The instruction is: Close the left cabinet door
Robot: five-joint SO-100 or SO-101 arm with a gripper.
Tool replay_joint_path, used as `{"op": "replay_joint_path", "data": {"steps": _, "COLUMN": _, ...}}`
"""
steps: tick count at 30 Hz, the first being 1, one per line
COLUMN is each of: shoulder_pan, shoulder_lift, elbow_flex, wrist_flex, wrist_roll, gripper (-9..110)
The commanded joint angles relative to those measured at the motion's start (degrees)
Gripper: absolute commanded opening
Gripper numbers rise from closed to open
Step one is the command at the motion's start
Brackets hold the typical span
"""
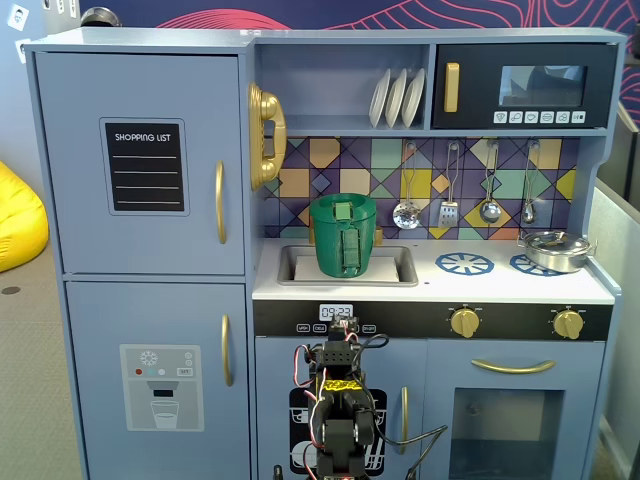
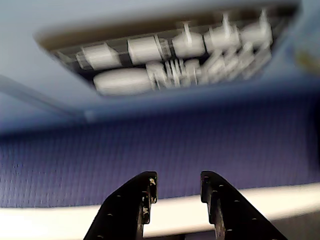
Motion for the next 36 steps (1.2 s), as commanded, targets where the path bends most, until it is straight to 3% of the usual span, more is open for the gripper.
{"op": "replay_joint_path", "data": {"steps": 1, "shoulder_pan": -0.4, "shoulder_lift": 1.7, "elbow_flex": -0.5, "wrist_flex": 5.1, "wrist_roll": 4.0, "gripper": 0}}
{"op": "replay_joint_path", "data": {"steps": 9, "shoulder_pan": 0.4, "shoulder_lift": 3.2, "elbow_flex": -0.5, "wrist_flex": 19.9, "wrist_roll": 2.5, "gripper": 0}}
{"op": "replay_joint_path", "data": {"steps": 13, "shoulder_pan": 0.0, "shoulder_lift": 3.2, "elbow_flex": -0.5, "wrist_flex": 27.1, "wrist_roll": -3.9, "gripper": 0}}
{"op": "replay_joint_path", "data": {"steps": 36, "shoulder_pan": 1.7, "shoulder_lift": 3.3, "elbow_flex": -0.4, "wrist_flex": 28.7, "wrist_roll": -3.3, "gripper": 1}}
